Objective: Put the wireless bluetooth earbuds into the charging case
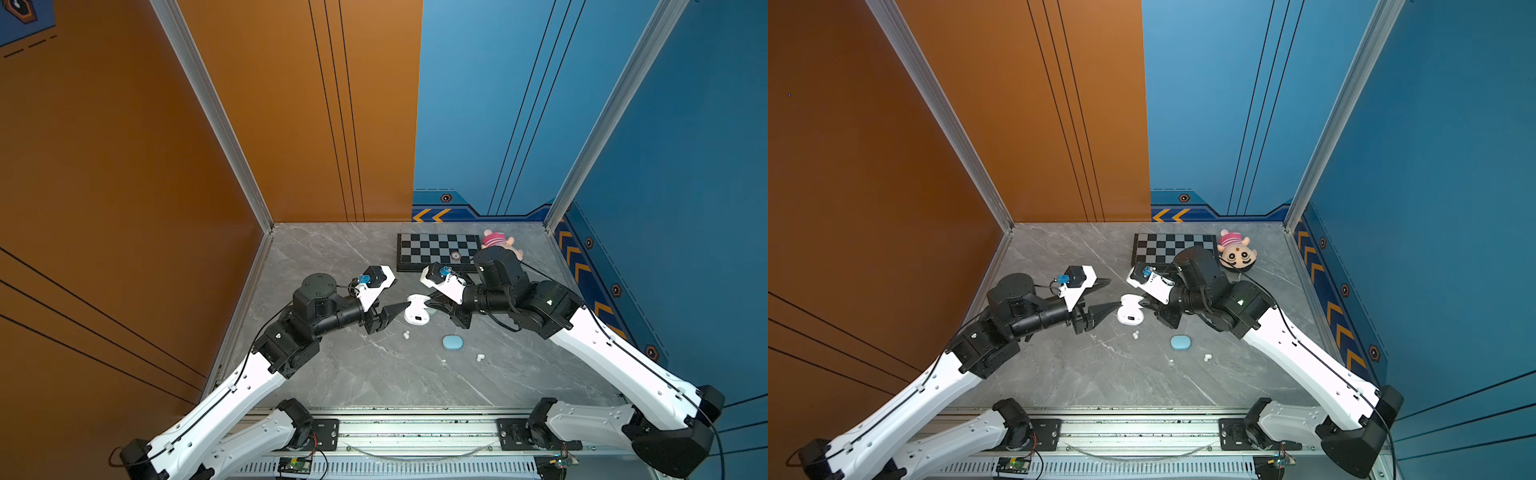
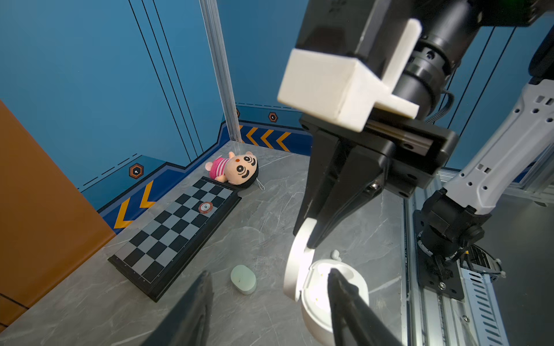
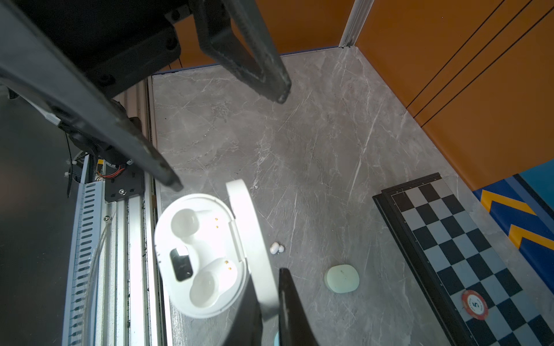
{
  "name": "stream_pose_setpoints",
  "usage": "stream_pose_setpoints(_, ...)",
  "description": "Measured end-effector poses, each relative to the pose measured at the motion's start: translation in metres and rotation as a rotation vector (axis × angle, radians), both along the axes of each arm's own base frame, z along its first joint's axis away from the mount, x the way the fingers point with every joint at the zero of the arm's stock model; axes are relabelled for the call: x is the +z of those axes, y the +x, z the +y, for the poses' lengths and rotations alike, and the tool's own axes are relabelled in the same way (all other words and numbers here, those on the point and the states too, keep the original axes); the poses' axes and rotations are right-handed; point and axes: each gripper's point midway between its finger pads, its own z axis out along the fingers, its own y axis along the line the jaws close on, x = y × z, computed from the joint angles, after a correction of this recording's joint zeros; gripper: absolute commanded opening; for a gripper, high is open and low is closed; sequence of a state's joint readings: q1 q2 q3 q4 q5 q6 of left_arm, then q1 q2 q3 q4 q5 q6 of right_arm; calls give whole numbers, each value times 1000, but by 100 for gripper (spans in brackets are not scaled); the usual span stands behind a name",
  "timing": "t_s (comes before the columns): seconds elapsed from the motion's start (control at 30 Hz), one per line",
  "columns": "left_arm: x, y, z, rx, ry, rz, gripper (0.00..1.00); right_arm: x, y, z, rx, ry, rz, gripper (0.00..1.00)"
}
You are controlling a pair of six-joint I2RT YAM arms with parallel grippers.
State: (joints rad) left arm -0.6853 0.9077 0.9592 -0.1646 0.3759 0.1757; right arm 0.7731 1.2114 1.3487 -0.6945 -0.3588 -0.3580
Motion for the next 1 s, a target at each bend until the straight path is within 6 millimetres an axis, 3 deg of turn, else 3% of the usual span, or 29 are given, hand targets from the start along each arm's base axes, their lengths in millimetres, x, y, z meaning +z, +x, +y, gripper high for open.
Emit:
stream_pose_setpoints(0.23,-22,3,-9,-24,80,27,42,1,1,2,-3,-5,-22,0)
stream_pose_setpoints(0.77,-27,-1,-24,-58,85,45,14,-2,-3,2,1,-6,-26,1)
stream_pose_setpoints(1.0,-28,-1,-26,-60,85,46,1,-3,-1,1,-12,-11,-29,10)
